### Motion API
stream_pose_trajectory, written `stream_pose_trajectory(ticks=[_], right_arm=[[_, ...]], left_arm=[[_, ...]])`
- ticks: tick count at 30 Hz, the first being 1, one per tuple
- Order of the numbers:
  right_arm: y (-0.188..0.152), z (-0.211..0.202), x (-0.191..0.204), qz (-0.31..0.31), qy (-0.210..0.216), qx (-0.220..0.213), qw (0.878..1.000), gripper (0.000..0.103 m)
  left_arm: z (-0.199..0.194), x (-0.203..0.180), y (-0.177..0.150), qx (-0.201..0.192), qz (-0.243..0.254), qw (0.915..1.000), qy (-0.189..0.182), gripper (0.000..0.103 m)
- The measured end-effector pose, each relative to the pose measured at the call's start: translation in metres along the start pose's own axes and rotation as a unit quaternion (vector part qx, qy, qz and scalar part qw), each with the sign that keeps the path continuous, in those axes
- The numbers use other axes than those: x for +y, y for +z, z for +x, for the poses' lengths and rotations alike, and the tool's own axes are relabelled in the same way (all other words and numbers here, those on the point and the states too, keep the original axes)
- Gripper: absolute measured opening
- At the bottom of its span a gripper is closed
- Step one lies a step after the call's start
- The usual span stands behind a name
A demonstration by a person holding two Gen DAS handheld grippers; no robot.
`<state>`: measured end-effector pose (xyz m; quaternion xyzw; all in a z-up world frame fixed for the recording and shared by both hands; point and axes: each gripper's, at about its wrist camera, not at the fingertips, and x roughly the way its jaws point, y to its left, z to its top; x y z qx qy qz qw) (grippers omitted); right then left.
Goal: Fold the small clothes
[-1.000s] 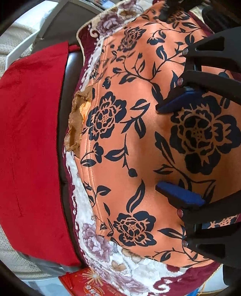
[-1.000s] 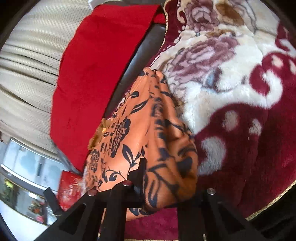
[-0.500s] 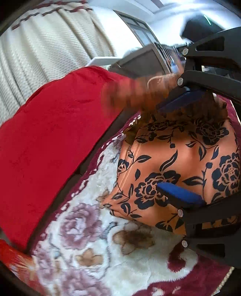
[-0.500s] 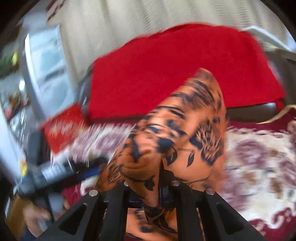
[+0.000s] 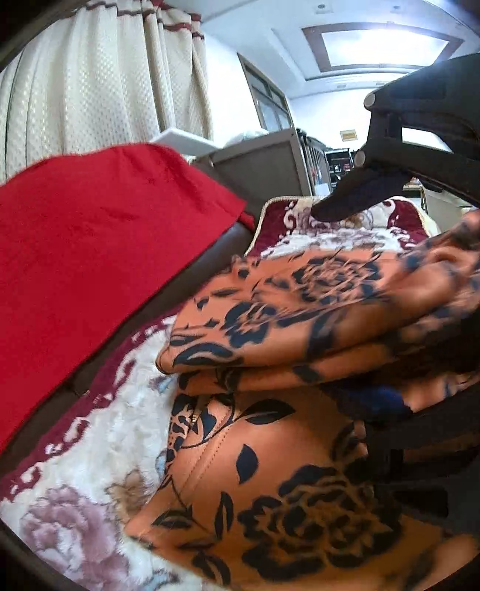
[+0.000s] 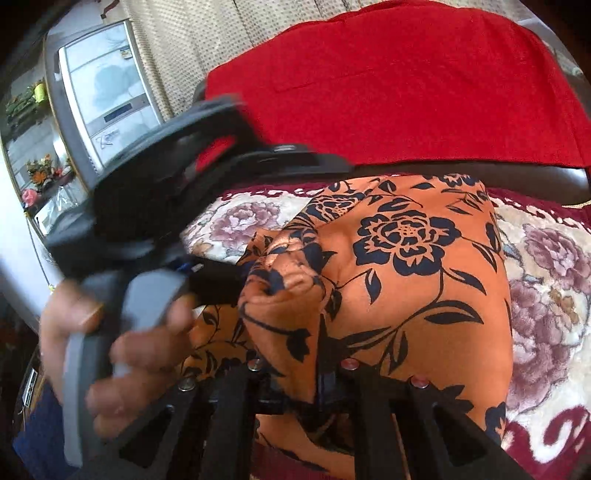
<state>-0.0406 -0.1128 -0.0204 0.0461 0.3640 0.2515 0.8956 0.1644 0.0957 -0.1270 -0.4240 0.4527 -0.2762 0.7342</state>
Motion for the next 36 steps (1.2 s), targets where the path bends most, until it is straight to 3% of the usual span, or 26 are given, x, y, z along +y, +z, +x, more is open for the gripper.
stream_pose_trajectory(ticks=[1, 2, 4, 7, 9, 12, 17, 20, 25, 27, 30, 32, 34, 35, 36], right_arm=[[-0.002, -0.001, 0.0, -0.001, -0.001, 0.001, 1.0, 0.01], [-0.001, -0.001, 0.0, -0.004, -0.002, 0.002, 1.0, 0.01], [0.005, -0.008, -0.002, -0.014, -0.009, -0.004, 1.0, 0.01], [0.019, -0.024, 0.017, -0.03, 0.005, -0.025, 0.999, 0.01], [0.026, -0.03, 0.035, -0.043, 0.017, -0.036, 0.998, 0.01], [0.033, -0.026, 0.064, -0.059, 0.034, -0.044, 0.997, 0.01], [0.02, 0.033, 0.077, -0.042, 0.045, 0.017, 0.998, 0.01], [0.005, 0.062, 0.077, -0.031, 0.041, 0.058, 0.997, 0.01], [0.018, 0.042, 0.079, -0.027, 0.049, 0.035, 0.998, 0.01], [0.016, 0.04, 0.084, -0.028, 0.049, 0.033, 0.998, 0.015], [-0.006, 0.051, 0.081, -0.021, 0.048, 0.063, 0.997, 0.02], [-0.017, 0.058, 0.079, -0.018, 0.05, 0.081, 0.995, 0.025], [-0.018, 0.052, 0.078, -0.027, 0.058, 0.071, 0.995, 0.031], [-0.017, 0.046, 0.078, -0.027, 0.066, 0.069, 0.995, 0.042], [-0.018, 0.043, 0.076, -0.023, 0.078, 0.069, 0.994, 0.065]], left_arm=[[0.006, -0.001, 0.002, 0.01, 0.009, 0.9998, 0.013, 0.017], [0.006, -0.004, 0.004, 0.007, 0.022, 0.9993, 0.03, 0.017], [-0.01, -0.021, 0.004, -0.015, 0.064, 0.9976, 0.025, 0.016], [-0.046, -0.056, 0.001, -0.051, 0.15, 0.9872, 0.019, 0.016], [-0.073, -0.059, 0.006, -0.07, 0.176, 0.9818, 0.016, 0.016], [-0.08, -0.035, 0.019, -0.063, 0.17, 0.9827, 0.036, 0.016], [-0.059, 0.042, 0.03, -0.013, 0.112, 0.9885, 0.101, 0.016], [-0.065, 0.043, 0.025, -0.017, 0.118, 0.9889, 0.089, 0.016], [-0.086, 0.029, 0.027, -0.036, 0.15, 0.9852, 0.076, 0.017], [-0.077, 0.051, 0.028, -0.018, 0.125, 0.9875, 0.095, 0.018], [-0.074, 0.08, 0.024, 0.0, 0.087, 0.9903, 0.108, 0.024], [-0.085, 0.075, 0.024, -0.015, 0.086, 0.99, 0.111, 0.029], [-0.097, 0.07, 0.022, -0.03, 0.086, 0.9886, 0.12, 0.036], [-0.101, 0.07, 0.02, -0.029, 0.083, 0.989, 0.119, 0.04], [-0.107, 0.071, 0.016, -0.028, 0.079, 0.9901, 0.113, 0.042]])
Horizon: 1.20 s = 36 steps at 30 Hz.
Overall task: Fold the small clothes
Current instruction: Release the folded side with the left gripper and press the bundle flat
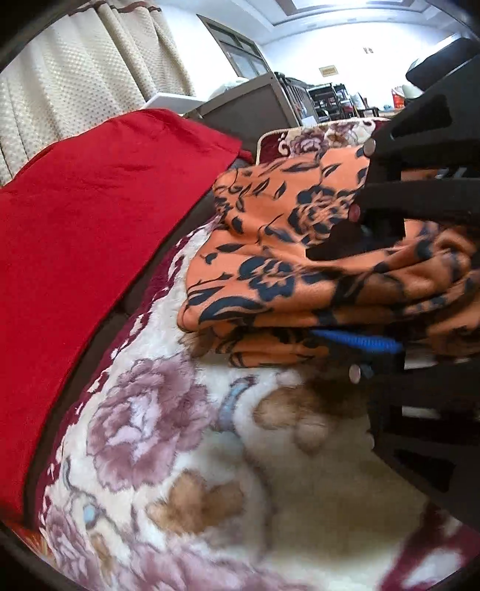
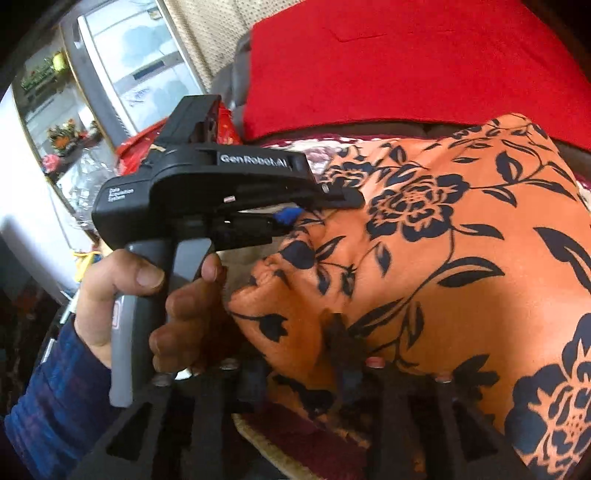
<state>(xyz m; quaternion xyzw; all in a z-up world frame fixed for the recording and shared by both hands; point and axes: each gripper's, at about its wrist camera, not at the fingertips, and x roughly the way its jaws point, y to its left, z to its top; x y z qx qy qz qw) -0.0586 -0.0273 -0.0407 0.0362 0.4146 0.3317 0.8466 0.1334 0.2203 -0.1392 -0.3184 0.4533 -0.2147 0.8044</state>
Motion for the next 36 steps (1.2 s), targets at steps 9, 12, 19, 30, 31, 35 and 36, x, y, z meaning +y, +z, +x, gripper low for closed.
stream_pose_trajectory(ticks=[9, 12, 19, 30, 31, 35, 36], right_arm=[[-0.044, -0.057, -0.003, 0.01, 0.043, -0.041, 0.998, 0.077], [-0.047, -0.085, -0.033, 0.052, 0.042, -0.055, 0.996, 0.077], [-0.043, -0.13, -0.099, 0.134, 0.039, -0.092, 0.986, 0.077], [0.002, -0.087, -0.213, 0.322, 0.134, -0.049, 0.936, 0.089], [0.008, -0.075, -0.218, 0.327, 0.149, -0.032, 0.933, 0.089], [0.026, -0.042, -0.219, 0.311, 0.128, 0.019, 0.942, 0.053], [0.029, -0.045, -0.212, 0.287, 0.108, 0.016, 0.952, 0.046]], left_arm=[[-0.024, -0.002, -0.059, 0.003, -0.013, 0.9975, 0.069, 0.038], [-0.035, 0.01, -0.073, -0.006, -0.05, 0.9975, 0.05, 0.038], [-0.053, -0.004, -0.077, -0.025, -0.039, 0.9976, 0.051, 0.044], [-0.047, -0.047, -0.064, -0.099, 0.023, 0.9921, 0.073, 0.075], [-0.035, -0.047, -0.064, -0.086, 0.027, 0.9911, 0.098, 0.075], [0.006, -0.02, -0.074, -0.02, -0.01, 0.9895, 0.142, 0.065], [0.003, -0.02, -0.075, -0.029, -0.012, 0.9898, 0.139, 0.064]])
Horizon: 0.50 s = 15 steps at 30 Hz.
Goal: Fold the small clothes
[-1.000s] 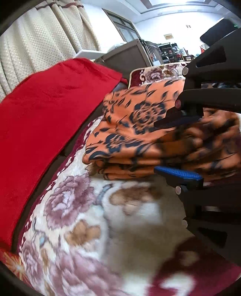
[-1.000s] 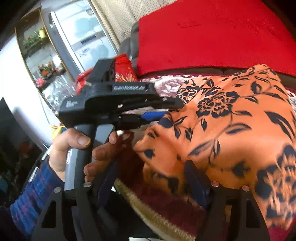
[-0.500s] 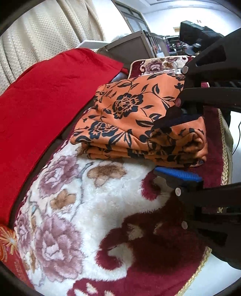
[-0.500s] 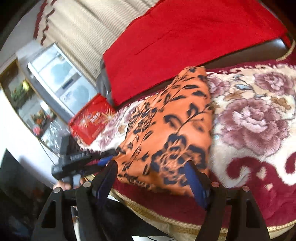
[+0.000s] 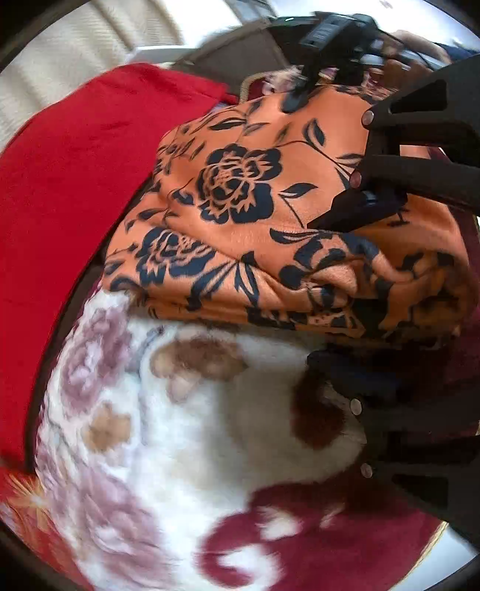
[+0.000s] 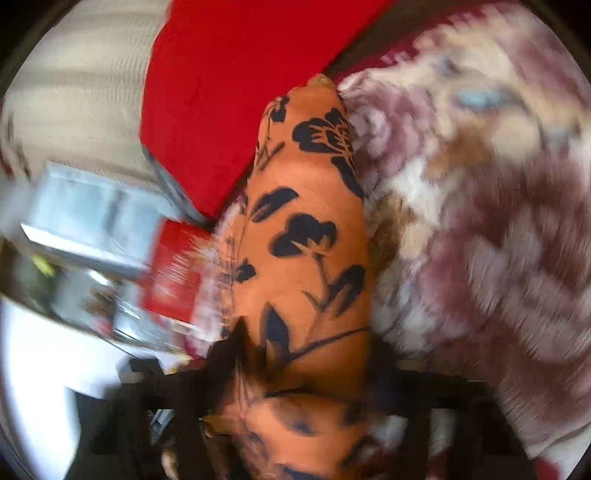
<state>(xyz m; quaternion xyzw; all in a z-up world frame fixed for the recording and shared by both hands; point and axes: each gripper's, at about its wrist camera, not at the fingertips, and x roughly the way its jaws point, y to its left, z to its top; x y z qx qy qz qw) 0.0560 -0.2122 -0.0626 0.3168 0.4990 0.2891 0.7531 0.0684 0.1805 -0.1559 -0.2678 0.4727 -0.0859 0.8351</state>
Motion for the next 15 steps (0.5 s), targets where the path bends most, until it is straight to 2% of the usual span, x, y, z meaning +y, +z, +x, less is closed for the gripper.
stream_pose_trajectory(ticks=[2, 4, 7, 9, 11, 12, 15], right_arm=[[-0.008, -0.005, 0.018, -0.054, -0.05, -0.014, 0.997, 0.042], [-0.013, 0.0, 0.021, -0.083, -0.091, -0.017, 0.992, 0.042], [-0.007, -0.003, 0.015, -0.066, -0.059, -0.014, 0.996, 0.048], [-0.005, -0.01, 0.013, -0.057, -0.048, -0.017, 0.997, 0.059], [0.001, -0.021, 0.01, -0.048, -0.031, -0.028, 0.998, 0.061], [0.005, -0.025, 0.008, -0.038, -0.022, -0.033, 0.999, 0.066], [0.02, -0.027, 0.0, 0.0, -0.012, -0.041, 0.999, 0.069]], left_arm=[[-0.013, -0.006, -0.002, -0.018, 0.01, 0.9997, 0.01, 0.063], [-0.033, -0.022, -0.001, -0.051, 0.028, 0.9979, 0.029, 0.063], [-0.054, -0.043, 0.003, -0.096, 0.05, 0.9939, 0.021, 0.068], [-0.053, -0.056, 0.006, -0.111, 0.068, 0.9903, 0.047, 0.072], [-0.037, -0.06, 0.006, -0.095, 0.077, 0.9898, 0.074, 0.071], [-0.025, -0.06, 0.005, -0.078, 0.072, 0.991, 0.082, 0.071], [-0.01, -0.056, -0.004, -0.069, 0.072, 0.9894, 0.105, 0.071]])
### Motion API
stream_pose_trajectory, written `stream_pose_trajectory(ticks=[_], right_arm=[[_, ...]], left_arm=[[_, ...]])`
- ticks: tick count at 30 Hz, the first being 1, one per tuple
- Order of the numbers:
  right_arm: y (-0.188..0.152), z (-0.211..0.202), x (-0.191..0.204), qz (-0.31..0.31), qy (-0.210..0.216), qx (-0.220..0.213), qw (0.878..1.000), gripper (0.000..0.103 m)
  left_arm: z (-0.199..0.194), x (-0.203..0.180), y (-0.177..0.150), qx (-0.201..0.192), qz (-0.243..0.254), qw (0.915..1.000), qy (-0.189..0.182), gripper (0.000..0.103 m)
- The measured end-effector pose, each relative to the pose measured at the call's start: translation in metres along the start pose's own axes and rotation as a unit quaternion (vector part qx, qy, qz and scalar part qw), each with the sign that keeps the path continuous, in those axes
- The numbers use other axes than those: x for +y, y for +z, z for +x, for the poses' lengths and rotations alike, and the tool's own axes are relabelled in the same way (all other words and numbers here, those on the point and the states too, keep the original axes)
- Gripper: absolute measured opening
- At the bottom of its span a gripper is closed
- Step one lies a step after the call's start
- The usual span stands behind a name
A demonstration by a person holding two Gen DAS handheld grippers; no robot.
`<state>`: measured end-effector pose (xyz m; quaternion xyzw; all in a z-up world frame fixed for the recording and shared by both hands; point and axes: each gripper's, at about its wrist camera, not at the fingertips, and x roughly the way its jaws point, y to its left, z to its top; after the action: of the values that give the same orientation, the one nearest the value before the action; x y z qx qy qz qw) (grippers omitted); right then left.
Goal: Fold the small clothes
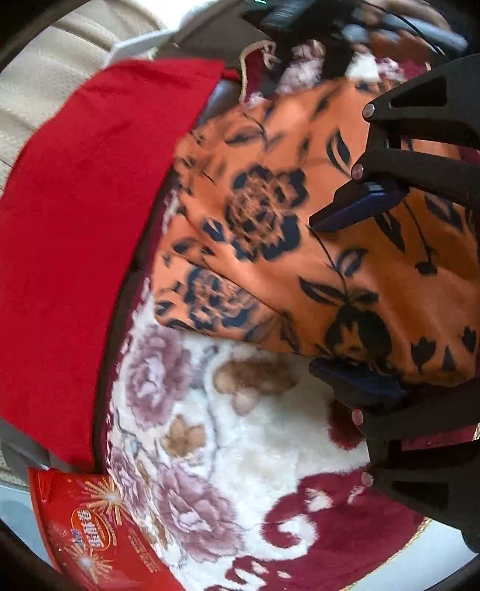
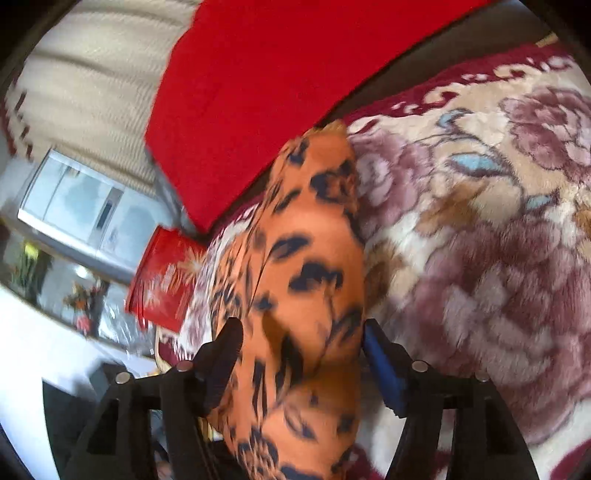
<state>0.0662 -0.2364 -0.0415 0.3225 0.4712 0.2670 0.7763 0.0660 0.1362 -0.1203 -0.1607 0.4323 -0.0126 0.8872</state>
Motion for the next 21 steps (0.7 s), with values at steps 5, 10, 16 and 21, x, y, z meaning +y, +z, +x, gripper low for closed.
stream_pose_trajectory(ticks=[5, 10, 16, 21], right_arm=[[0.03, 0.026, -0.006, 0.008, 0.0, 0.031, 0.999, 0.057], [0.032, 0.03, 0.037, -0.099, -0.1, 0.01, 0.99, 0.037], [0.022, 0.03, 0.041, -0.102, -0.124, -0.008, 0.987, 0.053], [-0.001, -0.002, 0.033, -0.067, -0.061, -0.004, 0.996, 0.07]], left_arm=[[0.0, -0.003, -0.005, -0.007, 0.003, 0.9999, 0.013, 0.072], [0.003, -0.004, -0.005, -0.003, -0.002, 0.9999, 0.014, 0.072], [0.005, -0.003, -0.004, -0.001, -0.004, 0.9999, 0.01, 0.073], [0.004, -0.003, -0.004, -0.001, -0.004, 0.9999, 0.01, 0.073]])
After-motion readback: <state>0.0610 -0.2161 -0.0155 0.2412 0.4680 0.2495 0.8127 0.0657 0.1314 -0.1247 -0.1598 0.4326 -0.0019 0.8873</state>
